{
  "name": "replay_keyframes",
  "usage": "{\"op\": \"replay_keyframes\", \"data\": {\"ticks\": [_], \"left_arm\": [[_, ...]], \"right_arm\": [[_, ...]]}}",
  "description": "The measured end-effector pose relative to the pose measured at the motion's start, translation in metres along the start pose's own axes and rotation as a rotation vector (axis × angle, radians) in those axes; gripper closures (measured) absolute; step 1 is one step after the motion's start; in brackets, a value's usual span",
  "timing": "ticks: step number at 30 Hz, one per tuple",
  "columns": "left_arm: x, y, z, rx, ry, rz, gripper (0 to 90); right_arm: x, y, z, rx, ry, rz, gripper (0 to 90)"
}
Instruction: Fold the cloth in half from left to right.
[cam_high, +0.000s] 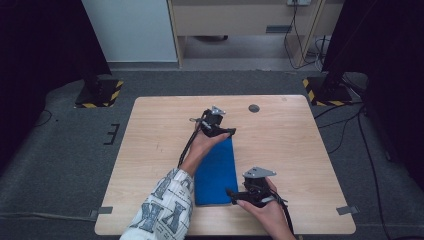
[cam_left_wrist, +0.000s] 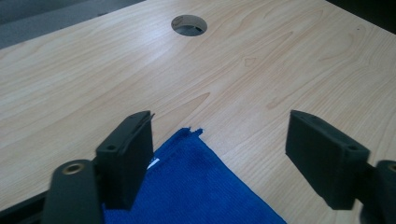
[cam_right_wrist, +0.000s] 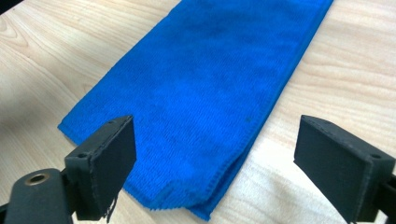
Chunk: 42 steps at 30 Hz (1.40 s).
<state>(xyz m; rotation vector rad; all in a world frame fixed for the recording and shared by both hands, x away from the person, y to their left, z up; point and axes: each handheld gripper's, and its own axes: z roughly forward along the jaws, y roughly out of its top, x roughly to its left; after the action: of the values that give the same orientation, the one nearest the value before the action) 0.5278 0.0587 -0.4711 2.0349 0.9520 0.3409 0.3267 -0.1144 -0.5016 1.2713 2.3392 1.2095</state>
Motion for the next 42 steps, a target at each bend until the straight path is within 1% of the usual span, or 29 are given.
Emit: {"op": "replay_keyframes", "data": {"ticks": [2, 3, 4, 5, 6, 7, 8, 9, 11, 12, 14, 15, 19, 21, 23, 24, 26, 27, 29, 33, 36, 38, 42], "left_arm": [[-0.003, -0.001, -0.005, 0.002, 0.002, 0.004, 18.9], [-0.005, -0.003, -0.009, 0.012, 0.012, 0.007, 17.0], [-0.005, -0.004, -0.012, 0.017, 0.015, 0.013, 15.4], [-0.007, -0.005, -0.016, 0.016, 0.009, 0.016, 14.2], [-0.007, -0.007, -0.020, 0.012, -0.001, 0.017, 13.5], [-0.007, -0.008, -0.024, 0.012, -0.002, 0.019, 12.8], [-0.007, -0.009, -0.028, 0.018, 0.005, 0.027, 12.3], [-0.006, -0.011, -0.032, 0.025, 0.012, 0.035, 11.9], [-0.004, -0.014, -0.041, 0.019, 0.030, 0.040, 11.9], [-0.003, -0.016, -0.044, 0.014, 0.029, 0.038, 11.8], [0.001, -0.019, -0.052, 0.013, 0.031, 0.033, 11.3], [0.003, -0.020, -0.054, 0.010, 0.029, 0.029, 11.1], [0.010, -0.027, -0.066, 0.005, 0.019, 0.011, 10.2], [0.013, -0.030, -0.071, 0.010, 0.019, 0.018, 9.8], [0.016, -0.033, -0.075, 0.007, 0.020, 0.017, 9.5], [0.018, -0.035, -0.078, 0.004, 0.024, 0.011, 9.5], [0.022, -0.039, -0.081, 0.007, 0.022, 0.009, 9.3], [0.024, -0.042, -0.082, 0.018, 0.023, 0.007, 8.9], [0.028, -0.047, -0.084, 0.024, 0.026, 0.000, 8.8], [0.036, -0.053, -0.088, 0.021, 0.032, -0.015, 8.6], [0.040, -0.056, -0.090, 0.026, 0.040, -0.022, 8.7], [0.043, -0.057, -0.091, 0.032, 0.055, -0.018, 8.7], [0.049, -0.058, -0.093, 0.027, 0.065, -0.031, 8.7]], "right_arm": [[-0.002, 0.003, 0.001, 0.010, 0.012, 0.001, 11.6], [-0.003, 0.006, 0.002, 0.010, 0.018, 0.002, 11.8], [-0.004, 0.010, 0.002, 0.004, 0.022, -0.007, 11.4], [-0.004, 0.012, 0.002, 0.003, 0.022, -0.021, 10.9], [-0.006, 0.015, 0.002, 0.001, 0.023, -0.028, 10.4], [-0.007, 0.019, 0.003, -0.004, 0.030, -0.030, 10.2], [-0.009, 0.022, 0.002, -0.004, 0.036, -0.028, 9.9], [-0.011, 0.024, 0.003, -0.006, 0.034, -0.038, 9.7], [-0.015, 0.029, 0.003, -0.002, 0.033, -0.036, 9.9], [-0.018, 0.031, 0.003, -0.007, 0.028, -0.041, 9.8], [-0.022, 0.035, 0.004, -0.012, 0.036, -0.038, 9.2], [-0.025, 0.038, 0.006, -0.006, 0.039, -0.042, 8.3], [-0.031, 0.051, 0.011, 0.013, 0.024, -0.070, 6.8], [-0.032, 0.058, 0.014, 0.016, 0.016, -0.086, 6.5], [-0.032, 0.063, 0.015, 0.012, 0.006, -0.103, 6.8], [-0.032, 0.065, 0.016, 0.015, 0.004, -0.101, 6.8], [-0.033, 0.070, 0.018, 0.009, 0.003, -0.111, 6.8], [-0.034, 0.071, 0.019, 0.010, 0.002, -0.113, 6.9], [-0.037, 0.074, 0.021, 0.004, 0.000, -0.108, 7.3], [-0.044, 0.080, 0.028, 0.020, -0.002, -0.089, 6.1], [-0.049, 0.083, 0.032, 0.018, -0.008, -0.077, 6.0], [-0.051, 0.084, 0.034, 0.020, -0.014, -0.085, 6.3], [-0.056, 0.091, 0.037, 0.015, -0.032, -0.082, 7.5]]}}
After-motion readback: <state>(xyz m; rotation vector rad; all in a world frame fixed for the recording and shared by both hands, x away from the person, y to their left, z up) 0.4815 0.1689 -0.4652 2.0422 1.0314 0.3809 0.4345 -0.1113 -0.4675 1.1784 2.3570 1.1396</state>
